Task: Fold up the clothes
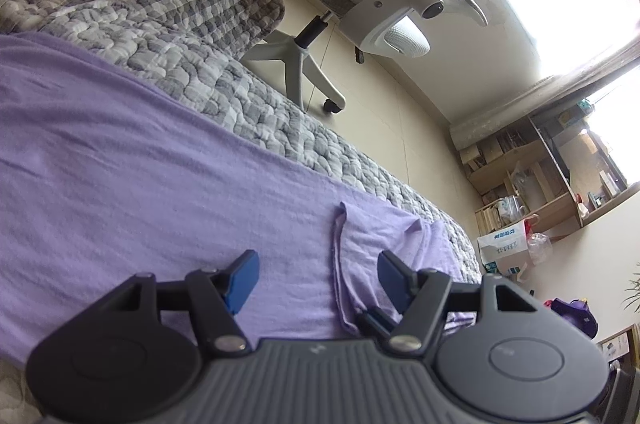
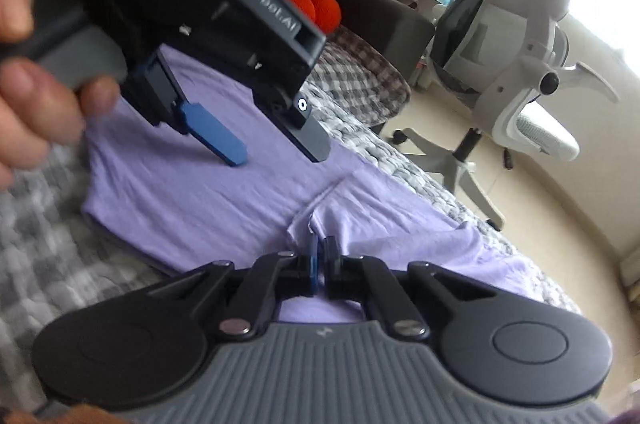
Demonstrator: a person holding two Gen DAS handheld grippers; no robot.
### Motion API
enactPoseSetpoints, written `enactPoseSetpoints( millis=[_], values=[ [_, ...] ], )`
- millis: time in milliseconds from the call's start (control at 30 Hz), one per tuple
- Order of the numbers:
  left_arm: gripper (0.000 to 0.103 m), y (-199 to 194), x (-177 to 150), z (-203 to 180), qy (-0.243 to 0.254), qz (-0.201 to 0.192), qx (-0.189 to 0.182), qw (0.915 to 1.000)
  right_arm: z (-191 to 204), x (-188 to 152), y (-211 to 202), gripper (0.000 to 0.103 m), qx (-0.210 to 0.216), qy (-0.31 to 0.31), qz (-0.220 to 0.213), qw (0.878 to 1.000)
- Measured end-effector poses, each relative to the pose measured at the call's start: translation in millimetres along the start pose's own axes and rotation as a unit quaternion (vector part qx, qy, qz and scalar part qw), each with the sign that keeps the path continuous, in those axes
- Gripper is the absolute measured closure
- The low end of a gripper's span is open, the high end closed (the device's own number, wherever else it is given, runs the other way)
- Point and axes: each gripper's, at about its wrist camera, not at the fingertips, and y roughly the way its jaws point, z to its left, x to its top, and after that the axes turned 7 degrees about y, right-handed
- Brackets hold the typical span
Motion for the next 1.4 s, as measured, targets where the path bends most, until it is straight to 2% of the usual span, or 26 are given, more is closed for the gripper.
enactPoseSetpoints(
  millis=[100, 233, 333, 400, 433, 467, 733, 833, 900, 1000, 1033, 1067, 1100, 1400],
  values=[
    [0.036, -0.5, -0.1, -0.7, 0.003, 0.0, 0.0, 1.0, 4.8, -1.6, 2.6, 0.101, -0.012, -0.015, -0.005, 1.0],
    [0.036, 1.1, -0.6, 0.1, 0.0, 0.002, 0.0, 1.0, 5.8, -5.8, 1.9, 0.09, -0.005, -0.013, -0.003, 1.0],
    [0.036, 0.9, -0.4, 0.7, -0.002, 0.003, -0.001, 1.0, 2.3, -3.6, 2.7, 0.089, 0.001, 0.002, -0.002, 1.0],
    [0.036, 0.8, -0.3, 1.1, -0.003, 0.003, -0.002, 1.0, 1.9, -2.2, 3.6, 0.09, 0.002, 0.001, -0.001, 1.0],
    [0.035, 0.7, -0.3, 1.3, -0.004, 0.003, -0.002, 1.0, 0.4, -0.8, 4.0, 0.098, 0.002, 0.004, 0.0, 1.0],
    [0.035, 0.6, -0.2, 1.5, -0.004, 0.003, -0.002, 1.0, -1.3, 0.6, 1.1, 0.101, 0.007, 0.011, -0.002, 1.0],
    [0.035, 0.3, 0.1, 1.4, -0.004, 0.004, -0.003, 1.0, -4.4, -0.3, -23.9, 0.101, 0.035, 0.03, -0.022, 0.999],
    [0.035, 0.8, 0.2, 0.3, -0.005, 0.004, -0.003, 1.0, 0.4, -4.4, -15.8, 0.1, 0.025, 0.013, -0.009, 1.0],
    [0.035, 1.0, 0.8, -0.2, -0.005, 0.004, -0.002, 1.0, 2.5, -6.9, -12.0, 0.098, 0.029, 0.01, -0.007, 1.0],
    [0.035, 0.9, 0.4, 0.3, -0.006, 0.004, -0.003, 1.0, 4.7, -5.4, -19.4, 0.092, 0.06, 0.008, -0.014, 0.998],
    [0.035, 1.0, 0.6, 0.8, -0.007, 0.004, -0.003, 1.0, 5.0, -4.7, -22.2, 0.085, 0.058, 0.006, -0.019, 0.998],
    [0.035, 1.1, 0.7, 1.1, -0.008, 0.004, -0.003, 1.0, 5.3, -4.0, -25.1, 0.072, 0.056, 0.005, -0.024, 0.998],
    [0.035, 1.0, 0.7, 1.1, -0.008, 0.004, -0.003, 1.0, 4.7, -4.2, -26.5, 0.067, 0.05, 0.003, -0.028, 0.998],
    [0.035, -0.6, 1.6, 0.3, -0.003, -0.003, 0.001, 1.0, 12.7, -7.2, -9.9, 0.066, 0.021, -0.04, -0.013, 0.999]
  ],
)
